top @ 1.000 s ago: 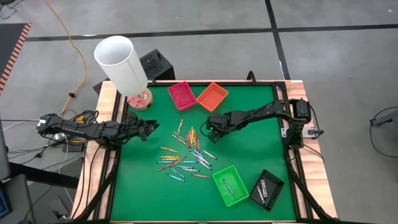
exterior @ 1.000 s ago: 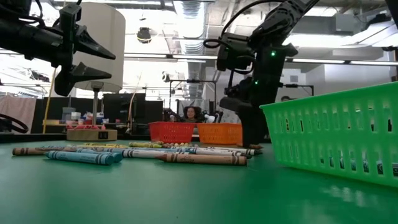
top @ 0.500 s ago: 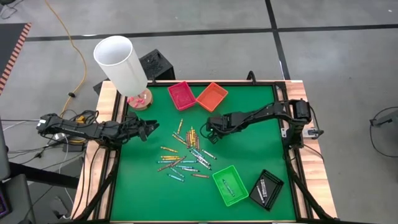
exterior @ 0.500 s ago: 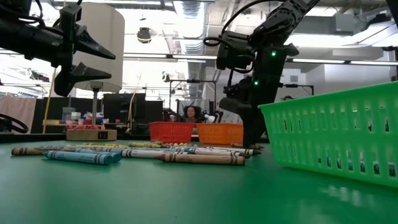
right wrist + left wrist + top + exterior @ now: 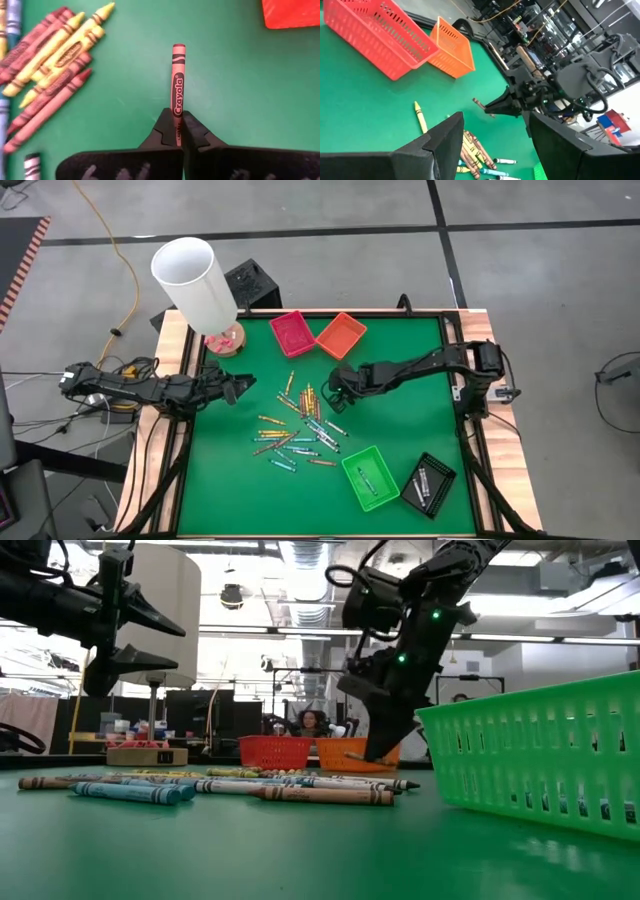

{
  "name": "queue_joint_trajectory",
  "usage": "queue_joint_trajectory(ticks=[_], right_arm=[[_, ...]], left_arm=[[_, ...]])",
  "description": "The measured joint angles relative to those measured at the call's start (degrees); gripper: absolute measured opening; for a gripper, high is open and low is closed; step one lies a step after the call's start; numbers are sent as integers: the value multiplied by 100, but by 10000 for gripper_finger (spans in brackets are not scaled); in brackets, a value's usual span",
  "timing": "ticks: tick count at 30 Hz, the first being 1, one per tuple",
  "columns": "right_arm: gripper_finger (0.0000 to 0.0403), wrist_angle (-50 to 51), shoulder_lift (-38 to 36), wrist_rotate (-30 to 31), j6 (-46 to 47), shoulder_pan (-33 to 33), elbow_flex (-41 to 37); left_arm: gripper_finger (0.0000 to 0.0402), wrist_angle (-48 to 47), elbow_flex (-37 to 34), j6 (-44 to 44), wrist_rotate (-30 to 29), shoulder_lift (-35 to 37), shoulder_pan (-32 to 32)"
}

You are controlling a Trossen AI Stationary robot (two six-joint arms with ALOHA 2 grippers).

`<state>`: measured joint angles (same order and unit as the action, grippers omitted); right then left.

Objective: Sort crayons
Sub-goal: Put the brown crayon into the orange bin

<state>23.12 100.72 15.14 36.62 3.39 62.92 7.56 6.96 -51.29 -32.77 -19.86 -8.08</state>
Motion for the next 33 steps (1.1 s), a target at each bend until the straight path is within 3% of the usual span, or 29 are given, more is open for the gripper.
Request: queue_joint_trajectory(ticks=[13,17,25,33], right_arm=[[1,-275,-590,49,-246,1,4],[1,-497,-801,596,-395,71,9],[1,-1722,-874,885,-1105,709,17],[1,-1888,-861,885,-1274,1450,15]], left_arm=[[215,-266,2,-149,-99,0,-1],[215,-474,2,-148,-104,0,-2],[215,-556,2,-146,-72,0,-2],[215,-558,2,-146,86,0,-2]])
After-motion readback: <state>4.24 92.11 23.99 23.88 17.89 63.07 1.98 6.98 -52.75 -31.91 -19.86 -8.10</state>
